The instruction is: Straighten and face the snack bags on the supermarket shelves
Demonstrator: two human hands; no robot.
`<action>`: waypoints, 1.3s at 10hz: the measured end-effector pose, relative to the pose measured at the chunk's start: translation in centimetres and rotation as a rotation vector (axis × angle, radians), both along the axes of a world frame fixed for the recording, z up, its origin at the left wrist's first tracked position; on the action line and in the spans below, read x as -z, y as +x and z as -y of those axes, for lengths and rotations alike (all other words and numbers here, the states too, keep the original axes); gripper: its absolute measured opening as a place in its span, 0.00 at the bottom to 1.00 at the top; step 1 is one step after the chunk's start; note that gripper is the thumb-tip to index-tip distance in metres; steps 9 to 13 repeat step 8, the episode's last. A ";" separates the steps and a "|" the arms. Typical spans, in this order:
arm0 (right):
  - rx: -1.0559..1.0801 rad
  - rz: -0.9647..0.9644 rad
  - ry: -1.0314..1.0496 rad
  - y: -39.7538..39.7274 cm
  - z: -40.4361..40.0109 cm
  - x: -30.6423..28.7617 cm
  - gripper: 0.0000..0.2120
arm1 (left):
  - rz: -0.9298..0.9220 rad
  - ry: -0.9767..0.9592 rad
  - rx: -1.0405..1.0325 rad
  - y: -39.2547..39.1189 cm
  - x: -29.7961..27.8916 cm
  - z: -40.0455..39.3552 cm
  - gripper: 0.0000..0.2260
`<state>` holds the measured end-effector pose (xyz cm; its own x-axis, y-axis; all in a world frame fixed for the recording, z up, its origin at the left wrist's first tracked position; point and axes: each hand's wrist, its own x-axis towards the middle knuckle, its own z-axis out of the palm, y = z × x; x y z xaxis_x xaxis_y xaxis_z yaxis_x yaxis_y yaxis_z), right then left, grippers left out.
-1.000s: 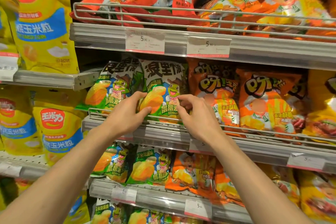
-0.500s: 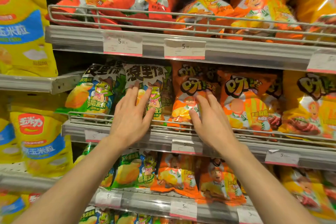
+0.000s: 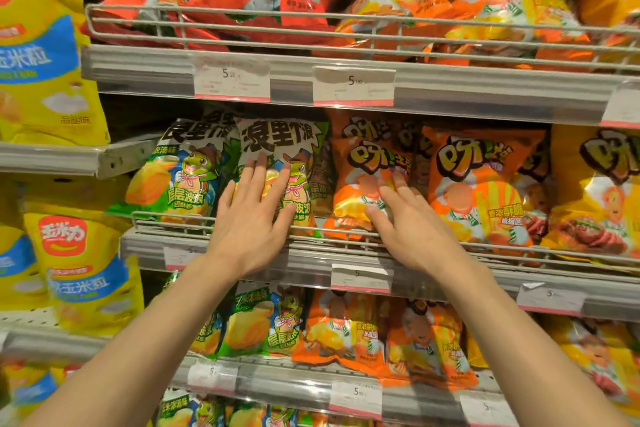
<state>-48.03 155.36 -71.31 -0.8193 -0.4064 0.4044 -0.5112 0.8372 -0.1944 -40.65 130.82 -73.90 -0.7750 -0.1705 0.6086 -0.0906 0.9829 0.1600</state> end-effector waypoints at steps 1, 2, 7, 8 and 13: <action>0.022 -0.065 0.023 0.0 0.3 0.6 0.29 | -0.008 0.010 0.002 0.0 0.0 -0.1 0.28; 0.025 -0.122 0.016 0.1 0.3 0.9 0.30 | -0.099 0.137 0.092 0.3 -0.2 -0.4 0.28; -0.179 0.056 -0.730 3.3 -2.3 0.8 0.16 | -0.361 0.404 0.275 3.8 -0.3 -2.7 0.20; -0.203 0.066 -0.865 3.5 -2.7 1.5 0.12 | -0.334 0.638 0.394 4.2 -0.4 -3.3 0.17; -0.203 0.066 -0.865 3.5 -2.7 1.5 0.12 | -0.334 0.638 0.394 4.2 -0.4 -3.3 0.17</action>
